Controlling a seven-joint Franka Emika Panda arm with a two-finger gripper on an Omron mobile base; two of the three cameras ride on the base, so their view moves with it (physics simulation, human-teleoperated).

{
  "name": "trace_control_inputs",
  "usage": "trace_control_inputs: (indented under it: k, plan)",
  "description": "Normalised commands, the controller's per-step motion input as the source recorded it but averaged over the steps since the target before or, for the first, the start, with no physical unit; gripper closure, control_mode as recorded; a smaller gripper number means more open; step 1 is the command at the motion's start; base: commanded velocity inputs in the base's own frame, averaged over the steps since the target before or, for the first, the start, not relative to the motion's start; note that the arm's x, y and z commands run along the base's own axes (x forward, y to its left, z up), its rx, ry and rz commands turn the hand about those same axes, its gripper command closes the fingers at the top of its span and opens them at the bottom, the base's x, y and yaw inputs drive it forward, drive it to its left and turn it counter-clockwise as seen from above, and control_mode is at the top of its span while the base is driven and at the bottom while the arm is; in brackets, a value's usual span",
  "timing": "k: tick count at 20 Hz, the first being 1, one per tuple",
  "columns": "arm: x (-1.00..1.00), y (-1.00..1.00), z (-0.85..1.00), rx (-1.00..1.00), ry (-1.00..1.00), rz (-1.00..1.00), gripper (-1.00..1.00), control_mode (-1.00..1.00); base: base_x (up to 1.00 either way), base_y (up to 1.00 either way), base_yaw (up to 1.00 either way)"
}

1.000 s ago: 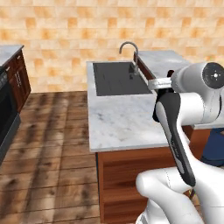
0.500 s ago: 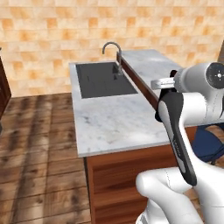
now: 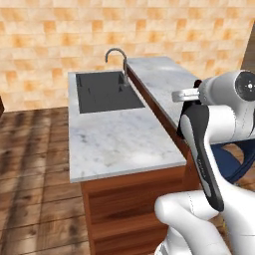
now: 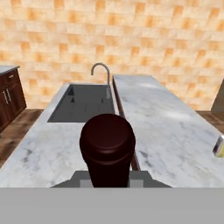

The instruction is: Move the drinks to the dining counter.

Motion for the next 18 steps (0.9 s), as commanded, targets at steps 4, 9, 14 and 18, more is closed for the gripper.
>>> trace_control_inputs:
  k: [4,9,14,18]
  plan:
    - [0.0,0.0,0.0,0.0,0.0,0.0,1.0,1.0,0.13,-0.51,-0.02]
    - [0.0,0.0,0.0,0.0,0.0,0.0,1.0,1.0,0.17,-0.54,-0.05]
    - [0.0,0.0,0.0,0.0,0.0,0.0,1.0,1.0,0.32,-0.45,-0.07]
    - [0.0,0.0,0.0,0.0,0.0,0.0,1.0,1.0,0.38,-0.38,-0.08]
